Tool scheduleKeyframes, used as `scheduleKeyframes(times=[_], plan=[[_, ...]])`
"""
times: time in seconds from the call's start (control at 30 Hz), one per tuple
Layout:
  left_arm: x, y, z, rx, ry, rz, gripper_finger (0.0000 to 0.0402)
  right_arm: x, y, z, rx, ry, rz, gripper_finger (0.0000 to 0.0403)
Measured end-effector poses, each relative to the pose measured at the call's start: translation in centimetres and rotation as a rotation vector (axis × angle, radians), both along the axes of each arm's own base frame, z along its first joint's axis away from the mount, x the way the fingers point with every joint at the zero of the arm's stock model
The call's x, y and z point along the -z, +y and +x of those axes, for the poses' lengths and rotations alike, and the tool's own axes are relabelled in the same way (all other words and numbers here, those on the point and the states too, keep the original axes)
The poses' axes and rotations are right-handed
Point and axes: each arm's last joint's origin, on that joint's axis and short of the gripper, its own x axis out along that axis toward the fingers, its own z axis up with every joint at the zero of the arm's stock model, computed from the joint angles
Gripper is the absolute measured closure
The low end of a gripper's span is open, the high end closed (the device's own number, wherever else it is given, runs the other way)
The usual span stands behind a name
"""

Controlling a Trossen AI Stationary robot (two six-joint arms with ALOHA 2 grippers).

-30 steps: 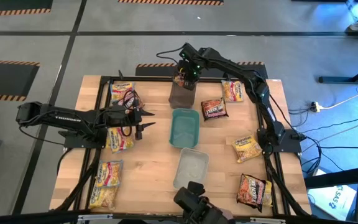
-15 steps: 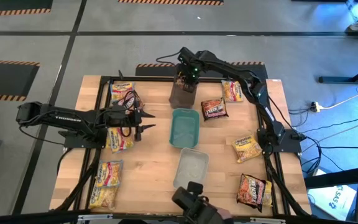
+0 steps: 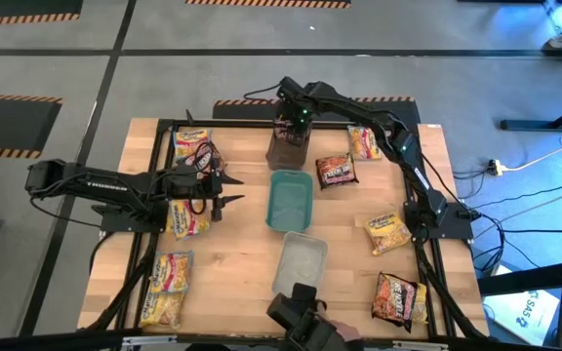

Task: Sort Maruchan noodles
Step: Put the black noodle pack into the black bin

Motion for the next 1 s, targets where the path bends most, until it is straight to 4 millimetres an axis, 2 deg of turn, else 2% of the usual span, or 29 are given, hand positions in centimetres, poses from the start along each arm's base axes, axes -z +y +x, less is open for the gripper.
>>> scheduleKeyframes(times=[0.17, 0.47, 0.53, 0.6, 0.77, 1.0], plan=[[0.0, 0.0, 0.0, 0.0, 0.0, 0.0, 0.0227, -0.1, -0.2, 0.1, 0.01, 0.0, -0.03, 0.0183], [0.0, 0.0, 0.0, 0.0, 0.0, 0.0, 0.0227, -0.4, -0.4, 0.1, 0.043, 0.018, -0.088, 0.0198], [0.0, 0.0, 0.0, 0.0, 0.0, 0.0, 0.0227, -0.9, 0.0, 0.0, 0.037, 0.025, -0.065, 0.0198], [0.0, 0.0, 0.0, 0.0, 0.0, 0.0, 0.0227, -2.2, 0.6, 0.0, 0.03, 0.017, -0.06, 0.0198], [0.0, 0.0, 0.0, 0.0, -0.001, 0.0, 0.0227, -6.1, 3.7, 0.4, -0.002, 0.014, -0.045, 0.0198], [0.0, 0.0, 0.0, -0.003, -0.002, -0.008, 0.0227, -9.2, 9.2, -1.6, -0.006, 0.045, 0.005, 0.0198]])
